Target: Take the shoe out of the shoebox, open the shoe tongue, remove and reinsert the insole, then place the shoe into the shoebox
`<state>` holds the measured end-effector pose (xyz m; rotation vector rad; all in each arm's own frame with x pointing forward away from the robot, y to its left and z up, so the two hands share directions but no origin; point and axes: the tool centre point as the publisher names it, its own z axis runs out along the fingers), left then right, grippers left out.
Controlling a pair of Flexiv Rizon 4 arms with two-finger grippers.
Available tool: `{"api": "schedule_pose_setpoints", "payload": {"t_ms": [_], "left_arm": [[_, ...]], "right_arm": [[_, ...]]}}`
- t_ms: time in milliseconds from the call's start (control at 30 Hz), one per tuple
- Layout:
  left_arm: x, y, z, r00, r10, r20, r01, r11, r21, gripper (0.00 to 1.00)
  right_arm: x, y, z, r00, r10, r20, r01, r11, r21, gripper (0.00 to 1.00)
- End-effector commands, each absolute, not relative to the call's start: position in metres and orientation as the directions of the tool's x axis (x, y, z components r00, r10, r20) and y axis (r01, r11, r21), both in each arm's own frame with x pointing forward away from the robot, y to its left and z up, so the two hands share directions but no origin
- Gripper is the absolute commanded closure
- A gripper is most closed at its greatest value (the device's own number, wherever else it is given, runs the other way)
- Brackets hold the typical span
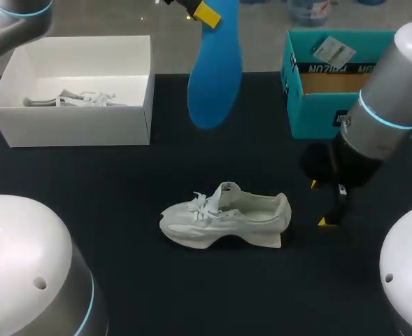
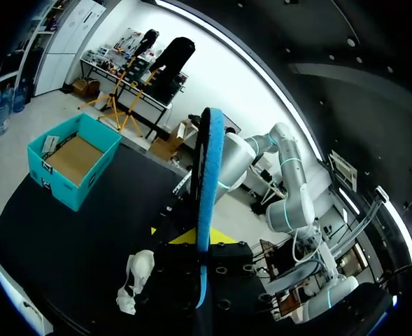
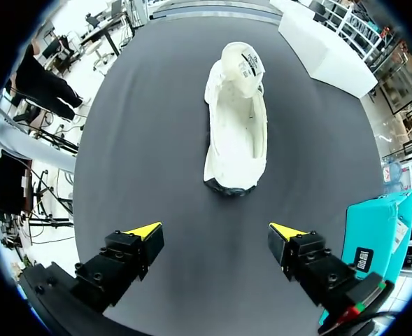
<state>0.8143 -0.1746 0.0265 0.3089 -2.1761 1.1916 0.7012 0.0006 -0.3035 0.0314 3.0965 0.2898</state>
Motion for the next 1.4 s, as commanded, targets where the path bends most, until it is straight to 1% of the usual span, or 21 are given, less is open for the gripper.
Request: {"api": "schedule_pose_setpoints", "payload": {"t_ms": [33,367,500,933,1067,1400], "left_arm": [[0.822,-0.176,0.035,-0.771,0.090,0.630,-0.478,0.572,-0.667,1.00],[0.825,-0.174,0.034,-0.753,0.087,0.653,-0.501,0.567,-0.654,1.00],[0.825,-0.174,0.034,-0.753,0.087,0.653,-0.501,0.567,-0.654,1.00],[0.825,-0.174,0.034,-0.753,0.087,0.653,-0.501,0.567,-0.654,1.00],[0.825,-0.174,0.034,-0.753,0.087,0.653,-0.501,0.567,-0.654,1.00],[0.825,-0.174,0.034,-0.753,0.087,0.653,-0.501,0.567,-0.654,1.00]], "right_arm": [[0.702,0.003,-0.304,-0.999,0.025,-0.031,0.019,0.987,0.161,0.00],[0.702,0.003,-0.304,-0.999,0.025,-0.031,0.019,0.987,0.161,0.00],[0.705,0.007,-0.299,-0.998,0.056,-0.038,0.049,0.985,0.168,0.00],[0.744,0.048,-0.276,-0.998,0.064,0.010,0.065,0.987,0.144,0.00],[0.755,0.058,-0.271,-0.998,0.062,0.015,0.063,0.985,0.158,0.00],[0.777,0.078,-0.285,-0.995,0.078,0.061,0.089,0.976,0.201,0.00]]}}
